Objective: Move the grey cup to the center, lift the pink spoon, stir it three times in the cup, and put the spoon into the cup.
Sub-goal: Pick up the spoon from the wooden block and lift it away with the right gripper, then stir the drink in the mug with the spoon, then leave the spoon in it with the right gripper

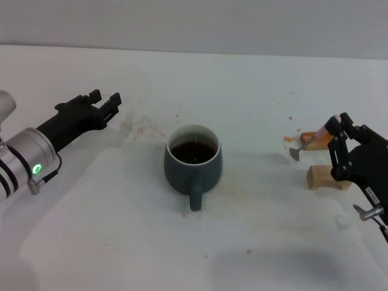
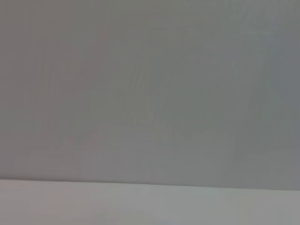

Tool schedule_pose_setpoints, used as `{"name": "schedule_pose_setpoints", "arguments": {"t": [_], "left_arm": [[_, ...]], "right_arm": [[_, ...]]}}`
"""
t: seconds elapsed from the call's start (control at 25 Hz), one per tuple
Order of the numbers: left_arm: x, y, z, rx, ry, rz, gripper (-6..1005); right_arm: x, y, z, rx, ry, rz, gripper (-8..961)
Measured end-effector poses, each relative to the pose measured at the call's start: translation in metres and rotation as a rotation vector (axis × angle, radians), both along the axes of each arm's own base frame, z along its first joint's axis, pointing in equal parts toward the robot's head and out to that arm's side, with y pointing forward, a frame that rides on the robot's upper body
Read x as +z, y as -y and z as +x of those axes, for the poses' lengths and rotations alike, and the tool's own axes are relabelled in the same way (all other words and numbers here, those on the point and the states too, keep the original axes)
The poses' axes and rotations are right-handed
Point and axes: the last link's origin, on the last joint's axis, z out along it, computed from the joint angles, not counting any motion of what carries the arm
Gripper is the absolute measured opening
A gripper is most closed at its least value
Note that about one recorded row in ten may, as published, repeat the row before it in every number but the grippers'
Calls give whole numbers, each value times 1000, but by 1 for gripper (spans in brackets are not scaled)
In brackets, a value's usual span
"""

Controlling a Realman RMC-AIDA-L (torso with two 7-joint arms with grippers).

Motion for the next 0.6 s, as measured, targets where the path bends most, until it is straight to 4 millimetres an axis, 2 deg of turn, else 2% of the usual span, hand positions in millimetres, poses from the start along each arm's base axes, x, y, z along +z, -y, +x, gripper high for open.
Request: {"name": "schedule_pose_setpoints", "arguments": {"t": [0.32,0.6], "left_arm": [[0,0,-1,2,-1,3,502],[1,0,-1,6,2,10,502]], "right_arm": [[3,-4,-1,-4,-10,22,93],[6,-14,-7,16,-22,32,91]]}}
